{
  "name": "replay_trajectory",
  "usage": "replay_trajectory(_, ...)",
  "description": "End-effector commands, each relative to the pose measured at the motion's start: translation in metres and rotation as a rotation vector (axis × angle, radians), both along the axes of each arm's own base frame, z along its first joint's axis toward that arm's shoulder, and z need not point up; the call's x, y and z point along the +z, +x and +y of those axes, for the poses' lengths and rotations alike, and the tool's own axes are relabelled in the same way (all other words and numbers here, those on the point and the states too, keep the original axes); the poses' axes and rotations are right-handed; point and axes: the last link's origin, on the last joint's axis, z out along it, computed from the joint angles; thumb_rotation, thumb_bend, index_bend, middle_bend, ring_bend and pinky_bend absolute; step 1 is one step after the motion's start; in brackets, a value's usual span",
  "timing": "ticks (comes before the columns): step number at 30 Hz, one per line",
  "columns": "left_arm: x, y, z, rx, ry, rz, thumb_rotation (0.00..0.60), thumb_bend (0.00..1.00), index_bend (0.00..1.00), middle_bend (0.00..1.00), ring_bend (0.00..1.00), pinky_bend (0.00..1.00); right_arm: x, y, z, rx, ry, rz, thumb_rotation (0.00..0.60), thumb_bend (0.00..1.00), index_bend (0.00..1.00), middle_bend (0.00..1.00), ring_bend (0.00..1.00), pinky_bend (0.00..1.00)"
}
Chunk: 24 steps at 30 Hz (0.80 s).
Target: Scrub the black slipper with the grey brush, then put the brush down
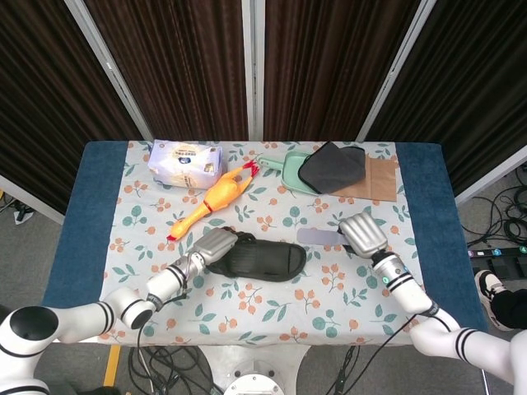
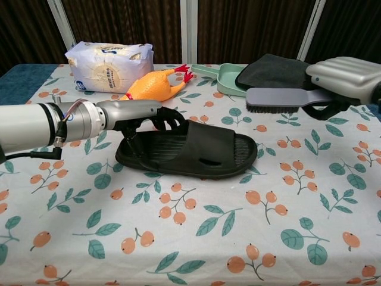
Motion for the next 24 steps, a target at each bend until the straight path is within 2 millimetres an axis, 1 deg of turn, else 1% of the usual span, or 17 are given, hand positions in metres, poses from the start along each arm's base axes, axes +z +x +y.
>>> replay_trajectory(1, 0.009, 0.003, -0.002, -0.014, 0.024, -0.029, 0.600, 0.06, 0.13, 0.13, 0.09, 0.21, 0.017, -0.023, -0.004, -0.097, -0.031, 0.005, 0.600, 0.48, 1.00, 1.00, 1.00, 1.00)
replay_trajectory(2, 0.013, 0.004, -0.002, -0.015, 0.038, -0.044, 0.600, 0.06, 0.12, 0.07, 0.06, 0.20, 0.018, -0.028, -0.005, -0.121, -0.032, 0.008, 0.600, 0.48, 1.00, 1.00, 1.00, 1.00)
replay_trajectory(3, 0.018, 0.005, -0.003, -0.020, 0.055, -0.062, 0.600, 0.06, 0.12, 0.04, 0.04, 0.20, 0.017, -0.035, -0.006, -0.156, -0.023, 0.009, 0.600, 0.48, 1.00, 1.00, 1.00, 1.00)
replay_trajectory(5, 0.028, 0.006, -0.004, -0.027, 0.086, -0.087, 0.600, 0.06, 0.11, 0.01, 0.02, 0.18, 0.012, -0.043, -0.009, -0.202, -0.003, 0.013, 0.600, 0.47, 1.00, 1.00, 1.00, 1.00)
replay_trajectory(6, 0.035, 0.005, -0.005, -0.031, 0.101, -0.094, 0.600, 0.06, 0.11, 0.00, 0.02, 0.18, 0.008, -0.047, -0.011, -0.219, 0.006, 0.022, 0.600, 0.44, 1.00, 0.98, 0.99, 1.00)
replay_trajectory(8, 0.045, 0.004, -0.005, -0.029, 0.115, -0.094, 0.600, 0.06, 0.10, 0.00, 0.02, 0.18, 0.001, -0.049, -0.014, -0.229, 0.007, 0.025, 0.600, 0.34, 1.00, 0.93, 0.94, 0.96)
replay_trajectory(9, 0.053, 0.002, -0.006, -0.026, 0.125, -0.092, 0.600, 0.06, 0.10, 0.00, 0.02, 0.18, -0.004, -0.049, -0.015, -0.242, 0.015, 0.014, 0.600, 0.26, 0.98, 0.87, 0.86, 0.89)
replay_trajectory(11, 0.064, -0.001, -0.007, -0.021, 0.146, -0.087, 0.600, 0.06, 0.10, 0.00, 0.02, 0.18, -0.010, -0.048, -0.016, -0.254, 0.029, -0.004, 0.600, 0.17, 0.85, 0.73, 0.69, 0.69)
replay_trajectory(12, 0.073, -0.004, -0.007, -0.017, 0.169, -0.087, 0.600, 0.06, 0.10, 0.00, 0.02, 0.17, -0.012, -0.047, -0.016, -0.254, 0.031, -0.012, 0.600, 0.13, 0.72, 0.63, 0.58, 0.58)
replay_trajectory(13, 0.080, -0.007, -0.007, -0.013, 0.190, -0.088, 0.600, 0.06, 0.10, 0.00, 0.02, 0.17, -0.013, -0.046, -0.016, -0.252, 0.030, -0.012, 0.600, 0.10, 0.60, 0.53, 0.47, 0.49)
replay_trajectory(14, 0.086, -0.010, -0.007, -0.006, 0.212, -0.090, 0.600, 0.06, 0.10, 0.00, 0.02, 0.17, -0.014, -0.045, -0.017, -0.250, 0.030, -0.013, 0.600, 0.07, 0.49, 0.44, 0.38, 0.42)
replay_trajectory(16, 0.101, -0.019, -0.008, 0.017, 0.259, -0.093, 0.600, 0.06, 0.10, 0.00, 0.02, 0.17, -0.014, -0.045, -0.017, -0.250, 0.030, -0.012, 0.600, 0.05, 0.30, 0.31, 0.25, 0.31)
replay_trajectory(17, 0.107, -0.024, -0.008, 0.024, 0.281, -0.089, 0.600, 0.06, 0.10, 0.00, 0.02, 0.17, -0.014, -0.045, -0.017, -0.251, 0.031, -0.011, 0.600, 0.04, 0.23, 0.26, 0.21, 0.28)
replay_trajectory(19, 0.120, -0.035, -0.011, 0.044, 0.324, -0.082, 0.600, 0.06, 0.10, 0.00, 0.02, 0.17, -0.012, -0.047, -0.016, -0.255, 0.033, -0.009, 0.600, 0.03, 0.05, 0.14, 0.09, 0.18)
replay_trajectory(21, 0.132, -0.047, -0.015, 0.072, 0.355, -0.075, 0.600, 0.06, 0.10, 0.00, 0.02, 0.17, -0.008, -0.048, -0.013, -0.263, 0.036, -0.020, 0.600, 0.01, 0.00, 0.06, 0.03, 0.12)
replay_trajectory(22, 0.138, -0.053, -0.017, 0.085, 0.369, -0.071, 0.600, 0.06, 0.10, 0.00, 0.02, 0.17, -0.005, -0.048, -0.012, -0.264, 0.036, -0.026, 0.600, 0.01, 0.00, 0.02, 0.01, 0.09)
replay_trajectory(24, 0.151, -0.069, -0.022, 0.119, 0.400, -0.061, 0.600, 0.06, 0.10, 0.00, 0.02, 0.17, 0.005, -0.050, -0.007, -0.268, 0.034, -0.038, 0.600, 0.00, 0.00, 0.00, 0.00, 0.04)
